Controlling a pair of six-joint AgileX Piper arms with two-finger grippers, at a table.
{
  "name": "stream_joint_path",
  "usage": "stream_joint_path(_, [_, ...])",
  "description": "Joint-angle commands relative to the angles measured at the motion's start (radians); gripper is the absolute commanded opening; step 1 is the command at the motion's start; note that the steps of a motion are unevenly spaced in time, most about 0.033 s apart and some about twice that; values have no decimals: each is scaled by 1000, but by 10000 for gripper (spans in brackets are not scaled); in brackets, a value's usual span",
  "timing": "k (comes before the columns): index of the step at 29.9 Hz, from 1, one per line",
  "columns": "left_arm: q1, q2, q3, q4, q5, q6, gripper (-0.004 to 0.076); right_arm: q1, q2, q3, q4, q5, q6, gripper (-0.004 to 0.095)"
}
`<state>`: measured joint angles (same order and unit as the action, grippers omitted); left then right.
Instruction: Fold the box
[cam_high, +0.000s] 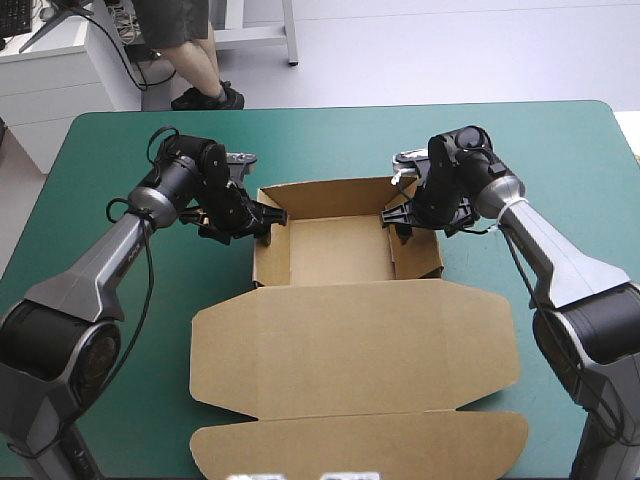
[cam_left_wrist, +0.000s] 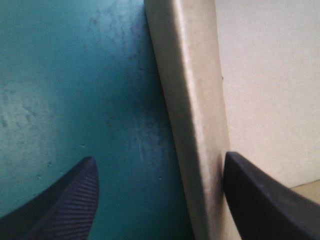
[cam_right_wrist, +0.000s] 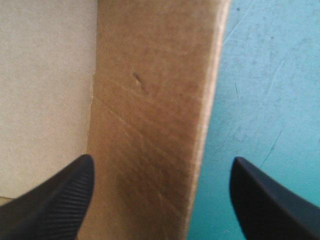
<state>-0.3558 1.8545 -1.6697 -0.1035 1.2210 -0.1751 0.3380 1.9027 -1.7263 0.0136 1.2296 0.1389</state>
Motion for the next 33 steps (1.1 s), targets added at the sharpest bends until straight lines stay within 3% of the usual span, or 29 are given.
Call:
stream_joint_path(1, [-1,-108,-35,-18,-68,21,518,2,-63,-32,-6,-10,-15,929])
stream_joint_path(6, [-1,-196,-35,-53,-122,59,518,2,-108,-39,-14,-27,-48,930])
stream_joint_path(11, [-1,-290,-35,-53,-100,71,489,2,-187,-39,-6,-25,-67,930])
stream_joint_path(15, [-1,-385,-35,-53,-87,137,346,2,-256,-39,-14,-25,-87,928])
stream_joint_path(20, [-1,-500,-35,-51,-56,213,18,2,-349,-39,-14,-47,-105,928])
stream_joint_path(21, [-1,-525,-35,-51,-46,234,-6,2,-365,-39,-14,-50,-108,928])
stream_joint_path(28, [-1,-634,-6,-51,19,267,-8,2,-421,-39,-14,-47,-115,927])
stream_joint_path(33, [-1,-723,145,-51,11,286,-8,2,-417,-37,-14,-46,-119,907])
